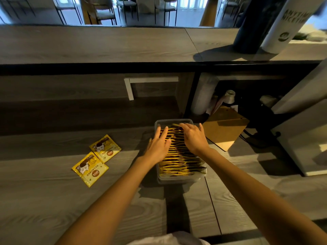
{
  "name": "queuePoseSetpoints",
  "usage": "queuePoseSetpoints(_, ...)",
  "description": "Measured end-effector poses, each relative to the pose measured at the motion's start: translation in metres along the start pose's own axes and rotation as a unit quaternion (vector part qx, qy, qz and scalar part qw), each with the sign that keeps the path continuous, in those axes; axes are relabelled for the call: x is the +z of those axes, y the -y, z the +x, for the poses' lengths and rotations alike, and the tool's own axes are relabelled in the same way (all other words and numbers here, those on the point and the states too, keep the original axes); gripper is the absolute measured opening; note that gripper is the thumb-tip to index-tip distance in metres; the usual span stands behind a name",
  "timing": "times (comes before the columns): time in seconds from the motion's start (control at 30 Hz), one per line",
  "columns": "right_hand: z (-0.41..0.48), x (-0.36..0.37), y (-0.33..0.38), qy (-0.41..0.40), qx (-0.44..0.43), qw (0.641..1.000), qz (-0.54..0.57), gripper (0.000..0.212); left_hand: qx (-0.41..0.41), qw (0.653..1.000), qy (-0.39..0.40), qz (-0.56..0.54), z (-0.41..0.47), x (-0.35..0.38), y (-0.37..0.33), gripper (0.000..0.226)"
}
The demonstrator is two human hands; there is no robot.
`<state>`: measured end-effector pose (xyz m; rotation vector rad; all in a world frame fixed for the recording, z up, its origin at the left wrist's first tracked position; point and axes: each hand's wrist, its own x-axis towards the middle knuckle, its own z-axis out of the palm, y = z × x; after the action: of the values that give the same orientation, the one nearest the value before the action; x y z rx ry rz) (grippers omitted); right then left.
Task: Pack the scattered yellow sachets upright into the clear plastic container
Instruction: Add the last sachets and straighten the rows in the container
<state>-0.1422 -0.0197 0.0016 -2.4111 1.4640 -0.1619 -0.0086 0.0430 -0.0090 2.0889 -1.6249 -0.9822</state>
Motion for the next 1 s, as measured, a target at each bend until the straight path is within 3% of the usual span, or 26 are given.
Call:
queuePoseSetpoints(0.17, 0.000, -0.004, 0.029, -0.036, -0.026, 0.999, -0.007, 0.050, -0.023, 0.999, -0.038, -0.022, -0.005, -0.023, 0.006, 0.054)
queuePoseSetpoints(0.33, -0.001, 0.022, 0.092, -0.051, -0.093, 0.994, -0.011, 0.045, -0.098, 0.986, -0.136, -0.011, -0.030, -0.041, 0.047, 0.051)
queuePoseSetpoints(0.5, -0.005, 0.071, 0.162, 0.101, -0.173, 0.980, 0.003, 0.053, -0.261, 0.953, -0.150, 0.030, -0.073, -0.042, 0.129, 0.056)
queuePoseSetpoints(0.67, -0.002, 0.119, 0.190, 0.279, -0.162, 0.945, -0.049, 0.066, -0.277, 0.952, -0.098, 0.083, -0.108, -0.031, 0.175, 0.059)
queuePoseSetpoints(0.87, 0.004, 0.123, 0.189, 0.311, -0.182, 0.927, -0.105, 0.060, -0.271, 0.947, -0.058, 0.163, -0.114, -0.022, 0.178, 0.056)
queuePoseSetpoints(1.0, -0.006, 0.117, 0.175, 0.280, -0.156, 0.943, -0.093, 0.056, -0.264, 0.934, -0.055, 0.234, -0.110, -0.024, 0.166, 0.053)
